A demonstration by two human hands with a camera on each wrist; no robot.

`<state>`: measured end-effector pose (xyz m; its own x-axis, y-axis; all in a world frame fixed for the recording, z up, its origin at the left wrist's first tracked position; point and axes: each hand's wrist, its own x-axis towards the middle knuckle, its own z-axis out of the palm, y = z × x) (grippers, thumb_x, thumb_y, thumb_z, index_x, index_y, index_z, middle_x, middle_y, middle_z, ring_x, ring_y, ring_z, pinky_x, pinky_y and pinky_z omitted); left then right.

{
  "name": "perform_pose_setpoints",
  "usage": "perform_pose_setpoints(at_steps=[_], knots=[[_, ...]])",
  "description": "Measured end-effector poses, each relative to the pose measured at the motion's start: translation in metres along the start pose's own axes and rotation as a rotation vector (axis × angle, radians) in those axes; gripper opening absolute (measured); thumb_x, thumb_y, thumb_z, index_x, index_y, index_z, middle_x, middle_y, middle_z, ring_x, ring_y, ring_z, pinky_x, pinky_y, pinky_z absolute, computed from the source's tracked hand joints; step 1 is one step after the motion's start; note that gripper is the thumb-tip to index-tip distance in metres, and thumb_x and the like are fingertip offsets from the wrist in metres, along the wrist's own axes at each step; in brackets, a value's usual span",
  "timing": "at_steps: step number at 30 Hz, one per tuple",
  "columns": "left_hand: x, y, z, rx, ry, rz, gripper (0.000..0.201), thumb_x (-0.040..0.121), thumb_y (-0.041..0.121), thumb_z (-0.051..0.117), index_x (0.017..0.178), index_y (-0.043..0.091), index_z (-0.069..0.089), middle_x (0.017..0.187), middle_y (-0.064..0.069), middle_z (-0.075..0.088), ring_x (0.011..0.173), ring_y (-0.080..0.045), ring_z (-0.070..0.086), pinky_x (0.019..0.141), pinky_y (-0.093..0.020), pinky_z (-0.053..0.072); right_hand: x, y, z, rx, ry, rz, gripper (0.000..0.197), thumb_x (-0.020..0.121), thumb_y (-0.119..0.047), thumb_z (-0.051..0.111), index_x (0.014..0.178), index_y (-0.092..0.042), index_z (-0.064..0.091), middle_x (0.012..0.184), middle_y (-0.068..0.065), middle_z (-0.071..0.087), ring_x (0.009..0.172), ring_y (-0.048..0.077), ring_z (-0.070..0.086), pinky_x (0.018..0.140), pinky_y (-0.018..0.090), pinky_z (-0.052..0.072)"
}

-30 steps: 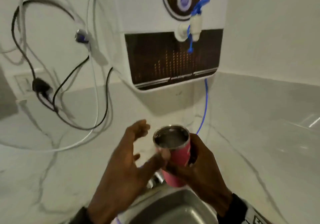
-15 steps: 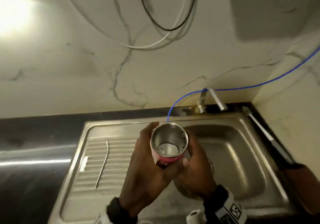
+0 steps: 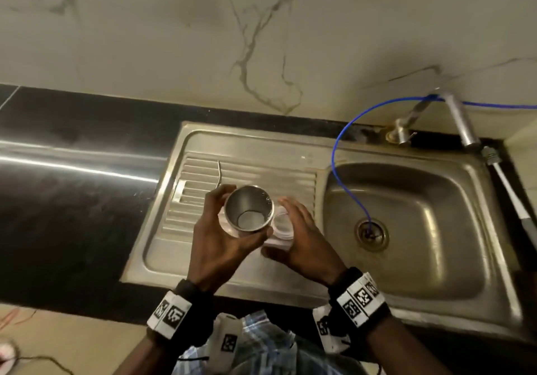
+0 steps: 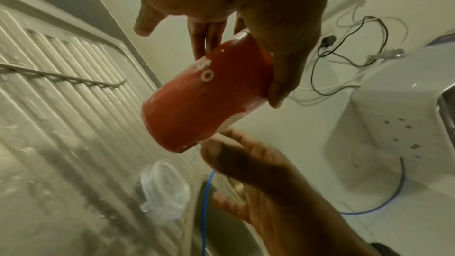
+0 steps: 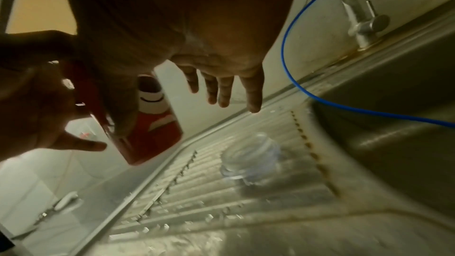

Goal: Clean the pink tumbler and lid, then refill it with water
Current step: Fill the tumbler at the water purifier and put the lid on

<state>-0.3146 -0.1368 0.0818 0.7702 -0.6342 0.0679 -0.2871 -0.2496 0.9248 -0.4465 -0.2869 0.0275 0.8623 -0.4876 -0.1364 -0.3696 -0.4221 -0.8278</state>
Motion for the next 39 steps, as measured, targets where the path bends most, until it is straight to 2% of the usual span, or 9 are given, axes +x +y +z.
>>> perform_pose_setpoints(at_steps=[5, 8, 13, 18, 23, 28, 31, 35, 39], knots=[[0.012, -0.032, -0.001, -0.005, 0.008, -0.028, 0.091, 0.061, 0.033, 0.104, 0.136, 0.027, 0.053, 0.128, 0.019, 0.064, 0.119, -0.001, 0.062, 0.097, -0.016, 0.047, 0.015, 0.034, 0.011, -0.303, 0.034, 0.094, 0.094, 0.079, -0.043, 0.085, 0.155, -0.014, 0.037, 0.163, 0.004, 0.030, 0.151, 0.022, 0.028, 0.120, 0.035, 0.033], [0.018, -0.049, 0.005, -0.004, 0.005, -0.020, 0.091, 0.063, 0.033, 0.103, 0.138, 0.026, 0.051, 0.131, 0.024, 0.059, 0.123, -0.002, 0.060, 0.101, -0.019, 0.047, 0.031, 0.041, 0.017, -0.432, 0.011, 0.119, 0.097, 0.080, -0.047, 0.082, 0.156, -0.010, 0.035, 0.164, 0.011, 0.029, 0.151, 0.029, 0.027, 0.121, 0.043, 0.034], [0.026, -0.069, 0.016, -0.004, -0.013, 0.011, 0.091, 0.066, 0.026, 0.103, 0.140, 0.022, 0.050, 0.135, 0.006, 0.060, 0.127, -0.012, 0.059, 0.106, -0.024, 0.045, 0.051, 0.044, 0.024, -0.593, -0.035, 0.125, 0.089, 0.085, -0.054, 0.073, 0.157, -0.021, 0.033, 0.164, 0.005, 0.030, 0.147, 0.028, 0.032, 0.108, 0.049, 0.047], [0.032, -0.081, 0.023, -0.025, -0.018, -0.013, 0.091, 0.067, 0.024, 0.102, 0.141, 0.019, 0.050, 0.136, 0.002, 0.059, 0.128, -0.014, 0.058, 0.107, -0.027, 0.045, 0.052, 0.047, 0.024, -0.630, -0.093, 0.109, 0.077, 0.089, -0.051, 0.068, 0.154, -0.026, 0.035, 0.157, -0.001, 0.040, 0.140, 0.025, 0.036, 0.101, 0.048, 0.050], [0.032, -0.089, 0.023, -0.017, -0.019, -0.040, 0.091, 0.067, 0.025, 0.102, 0.141, 0.019, 0.049, 0.136, 0.003, 0.059, 0.126, -0.015, 0.059, 0.106, -0.033, 0.050, 0.053, 0.037, 0.010, -0.460, -0.063, 0.202, 0.081, 0.084, -0.051, 0.076, 0.153, -0.026, 0.042, 0.142, 0.008, 0.049, 0.132, 0.031, 0.045, 0.106, 0.041, 0.046], [0.031, -0.092, 0.022, -0.007, -0.032, -0.062, 0.092, 0.067, 0.022, 0.103, 0.141, 0.017, 0.048, 0.138, -0.001, 0.059, 0.127, -0.019, 0.060, 0.105, -0.038, 0.051, 0.058, 0.003, -0.020, -0.261, 0.131, 0.217, 0.077, 0.080, -0.063, 0.078, 0.147, -0.039, 0.050, 0.132, 0.003, 0.047, 0.120, 0.019, 0.051, 0.095, 0.030, 0.047], [0.030, -0.091, 0.021, -0.003, -0.038, -0.067, 0.092, 0.068, 0.023, 0.103, 0.142, 0.015, 0.048, 0.138, -0.001, 0.060, 0.127, -0.019, 0.060, 0.105, -0.038, 0.052, 0.064, -0.019, -0.034, -0.151, 0.274, 0.167, 0.060, 0.079, -0.059, 0.081, 0.129, -0.034, 0.059, 0.129, 0.000, 0.049, 0.113, 0.015, 0.057, 0.087, 0.024, 0.048], [0.030, -0.091, 0.020, 0.044, -0.071, -0.064, 0.094, 0.069, 0.025, 0.101, 0.145, 0.014, 0.046, 0.141, -0.002, 0.057, 0.129, -0.019, 0.058, 0.108, -0.033, 0.050, 0.069, -0.043, -0.040, 0.055, 0.392, 0.093, 0.059, 0.076, -0.057, 0.086, 0.114, -0.025, 0.055, 0.123, 0.000, 0.056, 0.109, 0.014, 0.062, 0.080, 0.032, 0.059], [0.028, -0.090, 0.017, 0.069, -0.115, -0.097, 0.101, 0.071, 0.030, 0.100, 0.151, 0.013, 0.042, 0.147, -0.003, 0.053, 0.135, -0.016, 0.053, 0.110, -0.016, 0.039, 0.064, -0.054, -0.025, 0.075, 0.340, -0.081, 0.054, 0.077, -0.050, 0.088, 0.104, -0.016, 0.056, 0.125, -0.001, 0.055, 0.121, 0.012, 0.057, 0.087, 0.040, 0.060]])
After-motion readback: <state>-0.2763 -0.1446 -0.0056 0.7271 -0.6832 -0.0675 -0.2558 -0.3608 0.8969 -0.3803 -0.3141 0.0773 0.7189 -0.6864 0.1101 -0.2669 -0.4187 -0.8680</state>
